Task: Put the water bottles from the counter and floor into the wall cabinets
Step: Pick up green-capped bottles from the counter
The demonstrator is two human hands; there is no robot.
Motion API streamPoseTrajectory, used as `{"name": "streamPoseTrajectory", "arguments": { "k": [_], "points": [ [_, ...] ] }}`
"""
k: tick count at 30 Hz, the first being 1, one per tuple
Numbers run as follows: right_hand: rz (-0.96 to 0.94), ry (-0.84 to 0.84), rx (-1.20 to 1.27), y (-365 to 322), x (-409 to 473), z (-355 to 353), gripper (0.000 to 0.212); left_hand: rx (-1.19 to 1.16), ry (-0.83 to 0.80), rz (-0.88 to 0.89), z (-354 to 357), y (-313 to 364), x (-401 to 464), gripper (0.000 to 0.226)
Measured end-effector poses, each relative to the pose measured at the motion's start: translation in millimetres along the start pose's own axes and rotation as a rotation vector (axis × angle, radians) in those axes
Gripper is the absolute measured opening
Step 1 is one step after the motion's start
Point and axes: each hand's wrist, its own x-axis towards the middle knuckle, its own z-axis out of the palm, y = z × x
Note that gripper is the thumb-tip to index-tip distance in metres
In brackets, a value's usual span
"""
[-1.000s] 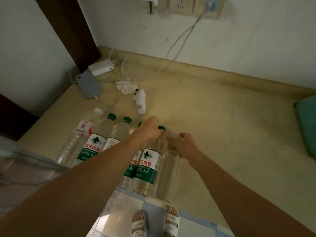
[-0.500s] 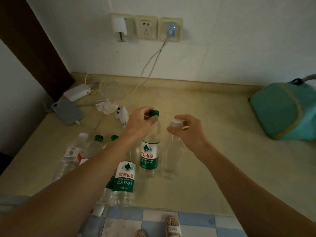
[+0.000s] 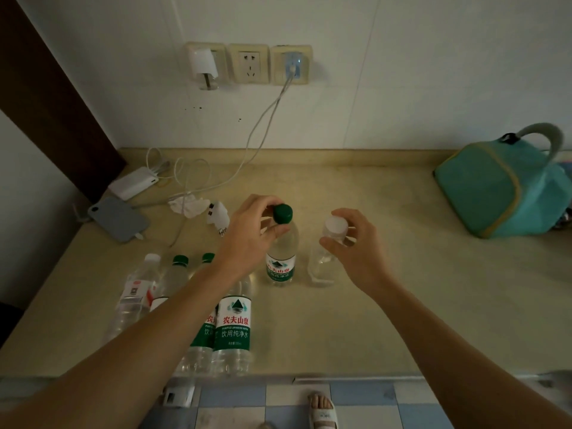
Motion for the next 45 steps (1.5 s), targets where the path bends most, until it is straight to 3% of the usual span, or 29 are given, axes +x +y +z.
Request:
{"name": "streamPoseTrajectory", "arguments": {
  "k": [4,7,11,19,27,35,45],
  "points": [
    [0.048,-0.06,-0.007,10,-3,0,0.064,0.079,-0.05,-0.02,-1,-11,-2,0.044],
    [0.134,-0.163,-0.012,29,-6,4,0.084,0.081,-0.106,-0.111,4,-27,-8,0.071],
    [0.228,-0.266,0.003,60,-13,12,0.087,0.102,-0.124,-0.206,26,-50,-25,0.091],
    [0.307,-0.222,0.208,93,-8,23,0.073,0.017,0.09,-0.348,69,-71,-42,0.082],
    [0.27,-0.146,0.081,75,-5,14,0.067,-0.096,0.177,-0.375,64,-63,-43,0.063],
    [0.077,0.016,0.121,-25,14,-25,0.069,-0.196,0.295,-0.163,14,11,-4,0.063],
    [-0.309,0.316,0.124,-217,15,-133,0.049,-0.252,0.315,0.327,-61,203,65,0.068]
  ]
}}
